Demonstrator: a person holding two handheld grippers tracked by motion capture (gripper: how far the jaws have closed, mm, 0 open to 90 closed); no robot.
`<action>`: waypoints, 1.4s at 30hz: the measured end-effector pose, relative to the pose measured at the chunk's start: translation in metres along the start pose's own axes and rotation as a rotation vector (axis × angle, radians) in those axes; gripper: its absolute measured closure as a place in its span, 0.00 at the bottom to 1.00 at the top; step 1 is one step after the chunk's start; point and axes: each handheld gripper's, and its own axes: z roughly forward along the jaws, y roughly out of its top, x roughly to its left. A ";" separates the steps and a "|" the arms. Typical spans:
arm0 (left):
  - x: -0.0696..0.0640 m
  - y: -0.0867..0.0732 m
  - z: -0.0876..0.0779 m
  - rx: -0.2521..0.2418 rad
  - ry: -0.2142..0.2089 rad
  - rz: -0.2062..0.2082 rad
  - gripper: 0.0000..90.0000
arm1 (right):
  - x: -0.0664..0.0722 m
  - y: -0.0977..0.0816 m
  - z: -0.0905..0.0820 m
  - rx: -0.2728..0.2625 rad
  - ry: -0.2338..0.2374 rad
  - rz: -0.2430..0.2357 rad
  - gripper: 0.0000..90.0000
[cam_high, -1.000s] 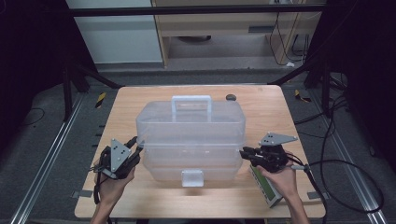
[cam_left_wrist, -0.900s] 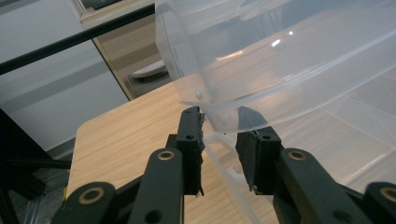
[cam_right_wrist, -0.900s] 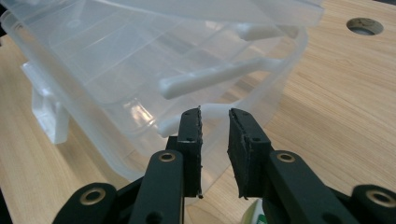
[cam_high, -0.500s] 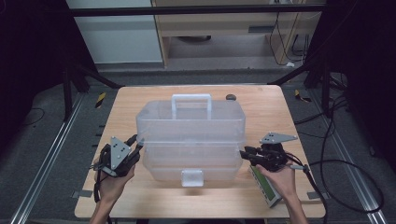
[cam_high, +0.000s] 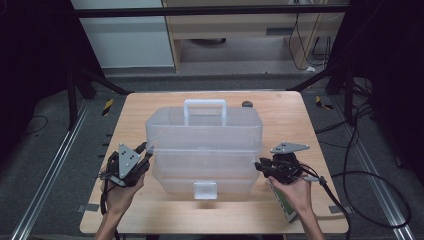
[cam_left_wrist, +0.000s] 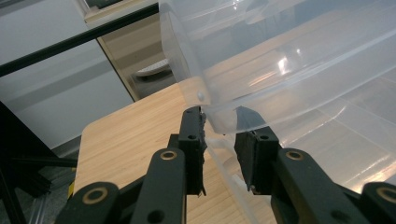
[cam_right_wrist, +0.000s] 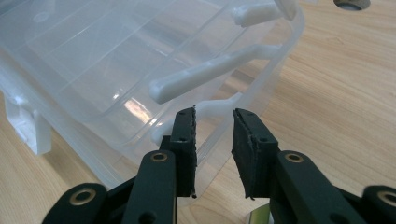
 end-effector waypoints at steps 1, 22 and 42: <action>0.000 0.000 0.000 0.001 0.001 0.001 0.80 | 0.001 0.000 0.000 0.006 -0.008 0.011 0.79; 0.006 0.009 0.003 -0.006 0.006 -0.012 0.81 | 0.010 0.003 0.004 0.026 -0.055 0.044 0.85; 0.014 0.023 0.012 -0.007 0.021 -0.025 0.82 | 0.009 0.004 0.004 0.029 -0.051 0.048 0.85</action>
